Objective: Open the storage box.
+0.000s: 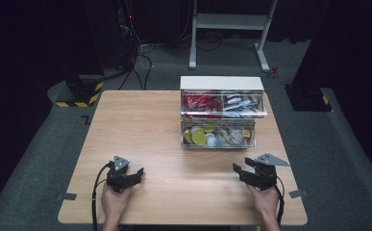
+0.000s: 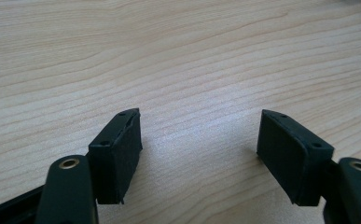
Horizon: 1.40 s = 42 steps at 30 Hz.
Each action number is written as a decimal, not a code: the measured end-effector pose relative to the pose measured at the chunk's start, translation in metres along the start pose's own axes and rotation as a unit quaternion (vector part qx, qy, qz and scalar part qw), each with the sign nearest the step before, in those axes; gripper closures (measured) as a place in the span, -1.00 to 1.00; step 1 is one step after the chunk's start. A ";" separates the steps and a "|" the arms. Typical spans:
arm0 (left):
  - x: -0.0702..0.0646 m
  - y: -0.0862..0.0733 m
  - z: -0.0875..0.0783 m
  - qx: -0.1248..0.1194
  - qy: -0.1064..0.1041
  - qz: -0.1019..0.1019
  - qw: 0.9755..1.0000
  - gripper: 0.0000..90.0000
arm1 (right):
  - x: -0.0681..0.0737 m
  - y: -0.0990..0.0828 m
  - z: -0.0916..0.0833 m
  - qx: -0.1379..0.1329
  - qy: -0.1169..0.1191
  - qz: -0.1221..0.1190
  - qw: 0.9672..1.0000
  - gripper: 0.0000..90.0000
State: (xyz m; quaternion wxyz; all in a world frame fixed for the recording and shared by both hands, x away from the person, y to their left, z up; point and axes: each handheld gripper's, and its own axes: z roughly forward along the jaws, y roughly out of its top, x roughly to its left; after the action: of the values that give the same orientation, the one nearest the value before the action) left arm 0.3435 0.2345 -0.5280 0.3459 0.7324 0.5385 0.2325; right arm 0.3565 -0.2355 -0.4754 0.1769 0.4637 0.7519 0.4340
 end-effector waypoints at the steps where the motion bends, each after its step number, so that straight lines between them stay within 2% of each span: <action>1: 0.000 0.000 0.000 0.000 0.000 0.000 1.000 -0.31 | 0.000 0.001 -0.001 0.000 -0.001 -0.002 1.000 -0.12; 5: 0.000 0.000 0.000 0.000 0.001 0.001 1.000 -0.31 | -0.001 0.010 -0.006 -0.008 0.004 0.002 1.000 -0.12; 11: 0.000 0.000 0.000 0.000 0.001 0.003 1.000 -0.32 | 0.000 0.020 -0.010 -0.015 0.008 -0.008 1.000 -0.10; 16: 0.000 0.000 0.000 0.002 0.002 0.007 1.000 -0.32 | 0.003 0.030 -0.011 -0.022 0.012 -0.021 0.999 0.01; 22: 0.000 0.000 0.000 0.003 0.002 0.009 1.000 -0.32 | 0.004 0.042 -0.014 -0.026 0.027 -0.023 0.999 0.09; 26: -0.001 0.000 0.000 0.003 0.003 0.009 1.000 -0.32 | 0.004 0.056 -0.021 -0.042 0.036 -0.029 0.998 0.13; 30: -0.001 0.000 0.000 0.004 0.003 0.009 1.000 -0.31 | 0.003 0.065 -0.024 -0.050 0.047 -0.024 0.997 0.18; 42: -0.001 0.000 0.000 0.004 0.004 0.012 1.000 -0.31 | 0.005 0.087 -0.021 -0.045 0.055 -0.038 0.997 0.24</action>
State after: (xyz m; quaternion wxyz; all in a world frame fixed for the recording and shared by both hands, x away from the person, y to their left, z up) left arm 0.3435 0.2334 -0.5277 0.3379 0.7391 0.5320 0.2378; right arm 0.3868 -0.2244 -0.3920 0.1727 0.4018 0.7571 0.4853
